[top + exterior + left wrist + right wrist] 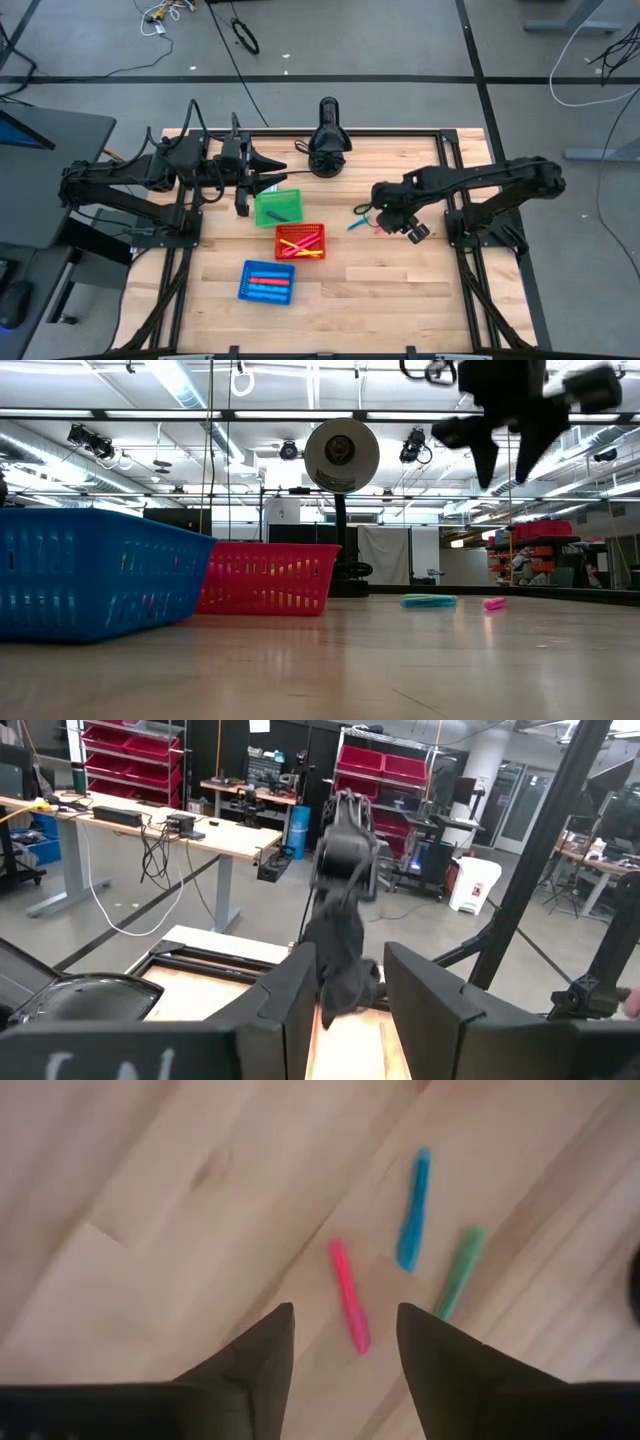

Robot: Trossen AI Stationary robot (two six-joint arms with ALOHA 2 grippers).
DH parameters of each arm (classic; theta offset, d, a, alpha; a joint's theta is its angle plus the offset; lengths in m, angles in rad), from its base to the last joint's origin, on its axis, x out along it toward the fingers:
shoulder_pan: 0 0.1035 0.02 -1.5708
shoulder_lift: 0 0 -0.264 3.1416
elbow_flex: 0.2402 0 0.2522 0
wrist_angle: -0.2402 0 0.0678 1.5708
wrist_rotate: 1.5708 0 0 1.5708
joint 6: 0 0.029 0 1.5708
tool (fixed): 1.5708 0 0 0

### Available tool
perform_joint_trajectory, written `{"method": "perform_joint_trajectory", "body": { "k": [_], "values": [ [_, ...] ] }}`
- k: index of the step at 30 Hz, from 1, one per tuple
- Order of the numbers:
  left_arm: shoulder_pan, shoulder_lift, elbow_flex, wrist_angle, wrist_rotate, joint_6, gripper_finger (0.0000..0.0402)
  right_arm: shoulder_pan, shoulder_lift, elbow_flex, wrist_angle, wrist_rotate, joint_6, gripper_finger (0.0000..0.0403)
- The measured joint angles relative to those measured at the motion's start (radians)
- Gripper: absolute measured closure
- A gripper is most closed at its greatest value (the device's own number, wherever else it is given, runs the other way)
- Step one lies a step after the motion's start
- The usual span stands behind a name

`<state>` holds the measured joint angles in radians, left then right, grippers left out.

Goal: Pick & Place Markers
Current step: Put the pink pen into the green bin

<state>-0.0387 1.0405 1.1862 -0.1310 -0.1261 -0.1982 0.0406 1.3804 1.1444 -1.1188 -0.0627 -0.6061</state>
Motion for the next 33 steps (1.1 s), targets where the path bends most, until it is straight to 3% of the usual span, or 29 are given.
{"method": "perform_joint_trajectory", "body": {
  "k": [11,25,33],
  "values": [
    [0.0,0.0,0.0,0.0,0.0,-0.001,0.0275,-0.027,0.01,-0.253,0.224,0.023,-0.07,0.0222],
    [0.0,0.0,0.0,0.0,0.0,-0.027,0.0275,-0.09,0.24,-0.261,0.392,0.051,-0.175,0.0222],
    [0.0,0.0,0.0,-0.001,0.0,-0.027,0.0275,-0.126,0.315,-0.257,0.386,0.017,-0.219,0.0236]
  ]
}}
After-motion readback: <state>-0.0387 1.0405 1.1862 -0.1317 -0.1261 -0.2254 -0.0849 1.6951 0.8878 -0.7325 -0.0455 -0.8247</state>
